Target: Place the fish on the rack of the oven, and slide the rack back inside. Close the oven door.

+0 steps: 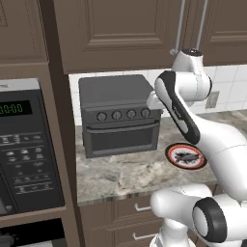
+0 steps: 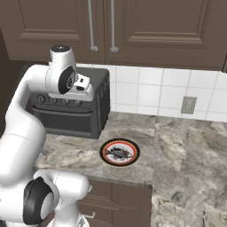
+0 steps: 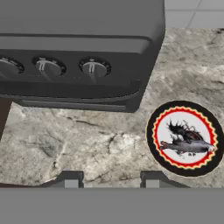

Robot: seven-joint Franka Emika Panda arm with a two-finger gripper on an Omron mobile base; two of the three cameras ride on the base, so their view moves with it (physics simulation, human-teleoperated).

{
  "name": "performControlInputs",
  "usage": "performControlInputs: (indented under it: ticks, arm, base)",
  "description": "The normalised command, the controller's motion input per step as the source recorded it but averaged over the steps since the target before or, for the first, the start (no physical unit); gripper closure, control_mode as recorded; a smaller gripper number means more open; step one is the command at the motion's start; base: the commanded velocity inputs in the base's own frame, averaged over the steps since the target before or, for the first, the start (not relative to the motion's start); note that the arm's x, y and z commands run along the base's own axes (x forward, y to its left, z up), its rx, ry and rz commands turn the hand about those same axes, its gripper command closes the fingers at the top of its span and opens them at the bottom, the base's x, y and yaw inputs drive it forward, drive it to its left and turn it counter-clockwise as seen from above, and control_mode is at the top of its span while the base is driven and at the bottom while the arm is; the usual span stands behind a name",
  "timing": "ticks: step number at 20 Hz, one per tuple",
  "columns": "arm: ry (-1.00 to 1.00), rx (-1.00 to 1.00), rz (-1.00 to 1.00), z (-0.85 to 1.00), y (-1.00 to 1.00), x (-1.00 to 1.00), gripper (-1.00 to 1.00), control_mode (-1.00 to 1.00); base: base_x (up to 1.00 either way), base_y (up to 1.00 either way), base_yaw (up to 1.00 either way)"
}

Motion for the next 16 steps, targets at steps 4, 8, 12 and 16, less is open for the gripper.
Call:
performControlInputs:
  ticks: [4,8,12,16]
  arm:
    - [-0.07,0.0,0.0,0.0,0.0,0.0,-1.0,-1.0]
    - [-0.06,0.01,-0.02,0.0,-0.2,-0.29,-1.0,-1.0]
    - [-0.03,0.01,-0.24,-0.07,-0.42,-0.39,-1.0,-1.0]
    - [0.0,0.0,-0.49,-0.18,-0.41,-0.33,-1.0,-1.0]
  base:
    - [0.0,0.0,0.0]
    - [0.0,0.0,0.0]
    - [0.0,0.0,0.0]
    - [0.0,0.0,0.0]
